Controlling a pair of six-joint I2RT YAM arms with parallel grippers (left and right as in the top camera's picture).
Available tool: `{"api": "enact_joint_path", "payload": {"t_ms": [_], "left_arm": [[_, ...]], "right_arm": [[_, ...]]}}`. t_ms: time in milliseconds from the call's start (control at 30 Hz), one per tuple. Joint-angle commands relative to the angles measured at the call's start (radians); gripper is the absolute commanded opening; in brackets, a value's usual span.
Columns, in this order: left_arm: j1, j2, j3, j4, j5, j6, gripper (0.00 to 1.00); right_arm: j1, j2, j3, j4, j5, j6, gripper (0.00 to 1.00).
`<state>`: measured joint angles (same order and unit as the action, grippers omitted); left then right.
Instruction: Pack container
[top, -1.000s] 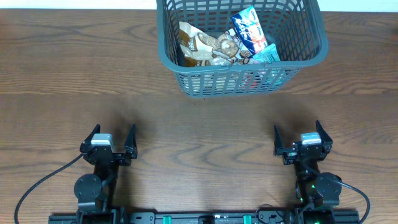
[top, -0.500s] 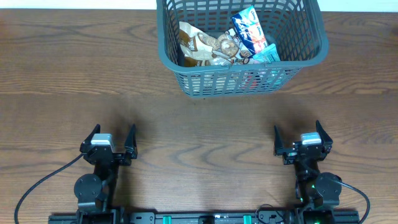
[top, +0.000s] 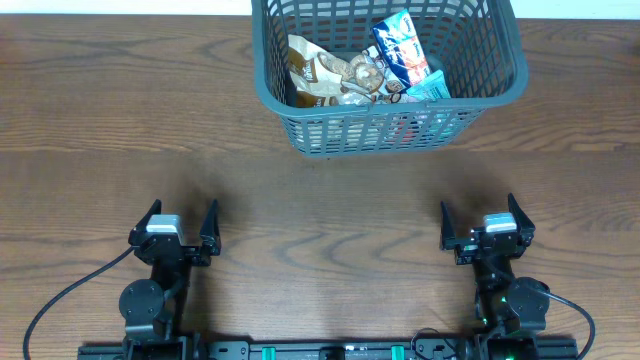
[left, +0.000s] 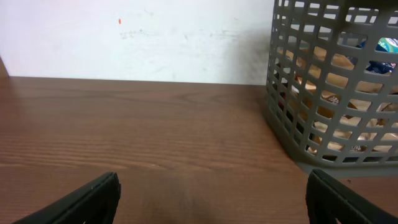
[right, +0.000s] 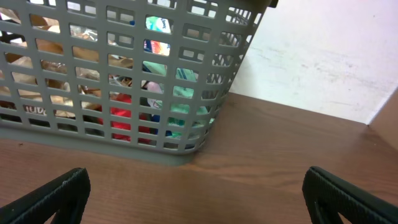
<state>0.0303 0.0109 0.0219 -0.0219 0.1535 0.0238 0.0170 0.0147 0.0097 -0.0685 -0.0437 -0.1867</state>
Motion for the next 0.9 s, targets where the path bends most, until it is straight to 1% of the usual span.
{"api": "enact_joint_path", "payload": {"t_ms": [0, 867], "left_arm": [[-0.004, -0.007, -0.018, -0.034, 0.007, 0.01, 0.84], [-0.004, -0.007, -0.018, -0.034, 0.007, 0.01, 0.84]], "right_arm": [[-0.004, -0.009, -0.004, -0.003, 0.01, 0.018, 0.99], [-0.004, -0.009, -0.004, -0.003, 0.01, 0.018, 0.99]]}}
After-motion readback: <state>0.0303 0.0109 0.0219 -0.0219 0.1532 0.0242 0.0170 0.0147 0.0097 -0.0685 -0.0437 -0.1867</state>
